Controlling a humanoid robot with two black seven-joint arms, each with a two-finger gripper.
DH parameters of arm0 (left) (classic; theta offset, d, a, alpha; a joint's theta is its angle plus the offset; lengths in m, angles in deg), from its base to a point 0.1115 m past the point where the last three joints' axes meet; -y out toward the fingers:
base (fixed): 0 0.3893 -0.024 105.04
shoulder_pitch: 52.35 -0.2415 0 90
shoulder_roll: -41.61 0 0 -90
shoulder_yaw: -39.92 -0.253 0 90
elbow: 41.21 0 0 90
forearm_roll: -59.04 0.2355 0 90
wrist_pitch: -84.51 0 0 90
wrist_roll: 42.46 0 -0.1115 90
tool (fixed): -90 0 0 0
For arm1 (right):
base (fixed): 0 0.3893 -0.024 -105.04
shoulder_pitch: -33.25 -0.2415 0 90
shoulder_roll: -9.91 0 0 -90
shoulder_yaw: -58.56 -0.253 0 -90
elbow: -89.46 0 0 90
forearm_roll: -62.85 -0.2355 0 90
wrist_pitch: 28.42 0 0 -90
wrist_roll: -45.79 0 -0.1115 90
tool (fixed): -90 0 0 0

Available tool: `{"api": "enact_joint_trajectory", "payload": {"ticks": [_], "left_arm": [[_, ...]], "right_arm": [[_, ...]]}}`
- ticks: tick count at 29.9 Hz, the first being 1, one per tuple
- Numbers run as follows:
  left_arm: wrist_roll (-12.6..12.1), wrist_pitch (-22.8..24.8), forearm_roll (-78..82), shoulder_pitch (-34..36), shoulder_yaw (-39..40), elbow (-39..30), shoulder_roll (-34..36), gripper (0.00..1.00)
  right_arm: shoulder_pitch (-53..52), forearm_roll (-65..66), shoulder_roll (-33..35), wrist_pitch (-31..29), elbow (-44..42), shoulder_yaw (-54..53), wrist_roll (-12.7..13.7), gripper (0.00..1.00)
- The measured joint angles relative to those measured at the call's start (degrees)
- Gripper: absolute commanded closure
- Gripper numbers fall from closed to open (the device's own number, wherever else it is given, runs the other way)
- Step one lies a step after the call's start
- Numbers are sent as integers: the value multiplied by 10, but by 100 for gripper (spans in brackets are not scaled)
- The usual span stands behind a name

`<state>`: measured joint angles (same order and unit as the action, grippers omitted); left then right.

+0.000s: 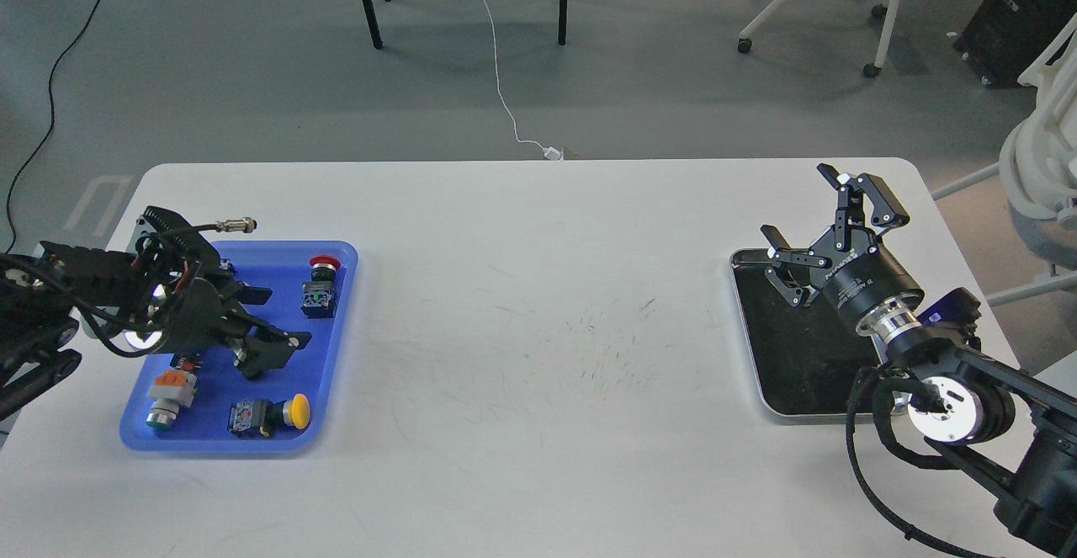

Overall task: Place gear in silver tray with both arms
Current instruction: 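Grasp the small black gear with the left gripper and lift it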

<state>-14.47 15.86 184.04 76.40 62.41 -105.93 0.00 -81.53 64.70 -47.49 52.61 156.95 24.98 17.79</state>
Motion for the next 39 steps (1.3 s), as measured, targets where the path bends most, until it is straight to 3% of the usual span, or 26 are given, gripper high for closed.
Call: {"api": "enact_joint_trajectory", "payload": {"ticks": [17,21,24,27,33,39], "left_arm": [[0,-19,0,-6,-8,78,-35,35],[0,-21,0,-8,-11,90,-37,50],[0,-21,0,-11,-11,93,-37,72],[0,-21,0,-13,-11,93,-39,82],[0,-22,0,-14,-11,92,-41,90],[0,-29,0,-14,-10,87,-37,91]], "right_arm": [[1,0,1,0,1,-1,0,1],[1,0,1,0,1,-2,0,1],[1,0,2,0,1,-2,0,1],[1,0,2,0,1,-2,0,1],[1,0,2,0,1,-2,0,1],[1,0,2,0,1,-2,0,1]]}}
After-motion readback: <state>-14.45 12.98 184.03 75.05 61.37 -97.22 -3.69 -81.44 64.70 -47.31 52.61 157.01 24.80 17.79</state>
